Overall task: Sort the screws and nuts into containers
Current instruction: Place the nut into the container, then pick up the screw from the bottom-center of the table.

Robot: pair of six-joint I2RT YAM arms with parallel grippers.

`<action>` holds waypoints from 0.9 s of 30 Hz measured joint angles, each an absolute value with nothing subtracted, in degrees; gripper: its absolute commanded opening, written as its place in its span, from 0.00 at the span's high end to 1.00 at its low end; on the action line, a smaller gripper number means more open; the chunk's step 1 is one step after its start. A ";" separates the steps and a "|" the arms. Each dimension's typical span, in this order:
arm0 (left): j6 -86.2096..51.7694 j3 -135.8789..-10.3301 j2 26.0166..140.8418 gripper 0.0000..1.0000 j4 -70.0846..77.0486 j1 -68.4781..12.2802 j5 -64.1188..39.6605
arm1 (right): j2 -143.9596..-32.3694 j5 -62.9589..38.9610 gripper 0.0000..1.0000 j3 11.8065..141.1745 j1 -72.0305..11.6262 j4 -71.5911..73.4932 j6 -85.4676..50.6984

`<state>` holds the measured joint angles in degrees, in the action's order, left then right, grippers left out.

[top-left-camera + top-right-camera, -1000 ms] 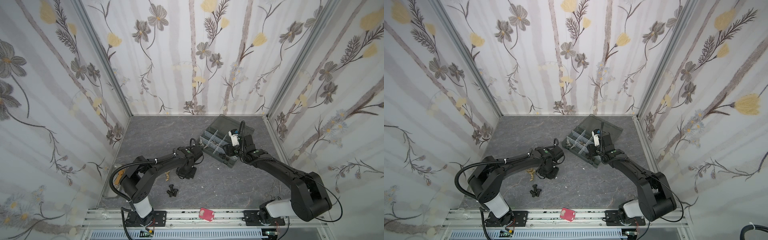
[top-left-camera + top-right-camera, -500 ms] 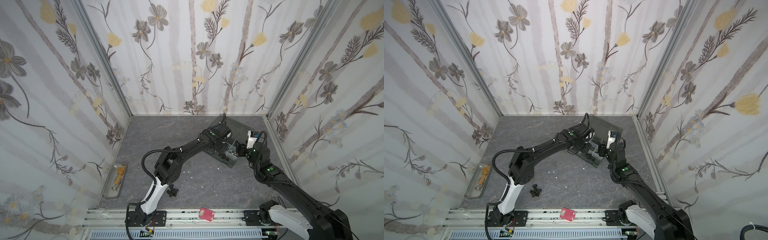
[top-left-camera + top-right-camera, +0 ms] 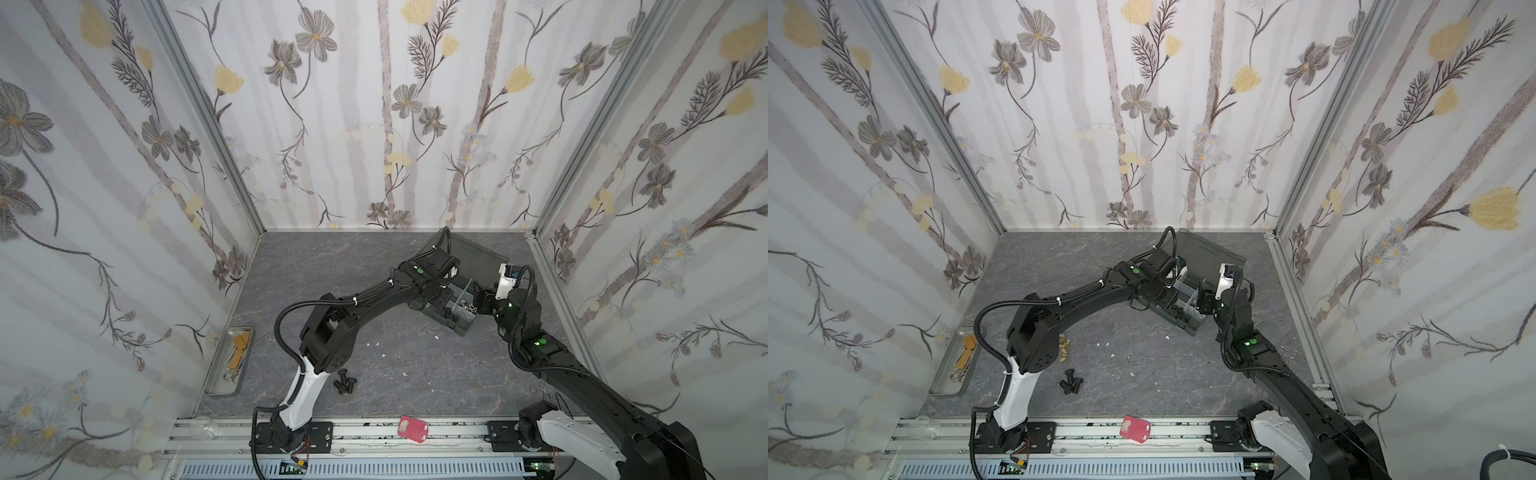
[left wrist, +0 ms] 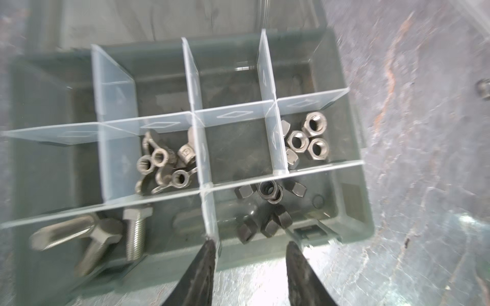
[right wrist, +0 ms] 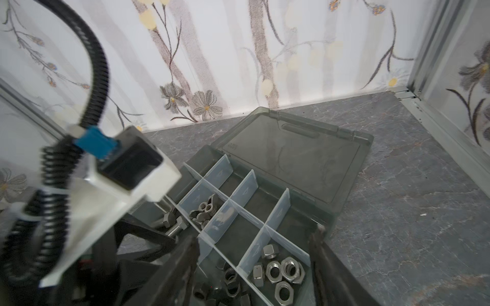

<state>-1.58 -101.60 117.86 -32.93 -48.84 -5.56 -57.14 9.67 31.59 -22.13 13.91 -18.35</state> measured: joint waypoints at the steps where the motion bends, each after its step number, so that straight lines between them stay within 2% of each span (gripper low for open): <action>1: -1.83 -99.31 115.46 0.56 -31.68 -48.42 -5.58 | -57.74 8.80 0.35 31.73 -22.17 14.55 -18.31; 3: -3.01 -94.30 110.54 0.58 -27.62 -47.27 -5.34 | -59.00 5.56 0.35 31.99 -22.44 15.53 -17.67; 6: -6.37 -80.25 100.20 0.52 -18.72 -44.12 -6.50 | -62.30 -0.16 0.35 33.56 -25.93 16.47 -14.81; 9: -12.12 -61.49 85.25 0.33 -9.41 -37.98 -5.10 | -67.24 -5.30 0.34 35.48 -33.32 17.39 -10.52; 13: -21.19 -47.11 72.69 0.33 -2.37 -25.93 -1.37 | -76.25 -13.74 0.32 36.36 -43.48 19.00 -3.55; 19: -26.28 -38.94 66.28 0.31 -3.68 -16.49 2.63 | -91.94 -20.82 0.30 45.67 -59.46 18.87 7.29; 23: -27.20 -35.09 64.84 0.30 -3.20 -14.59 2.90 | -99.35 -20.91 0.26 50.57 -64.73 17.02 12.95; 27: -27.22 -33.91 66.15 0.30 -1.83 -14.22 1.37 | -103.90 -19.90 0.15 54.52 -67.92 14.22 17.39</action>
<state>-27.22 -33.91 66.15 -1.83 -14.22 1.37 -103.90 -19.90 54.52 -67.92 14.22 17.39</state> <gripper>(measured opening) 0.701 0.817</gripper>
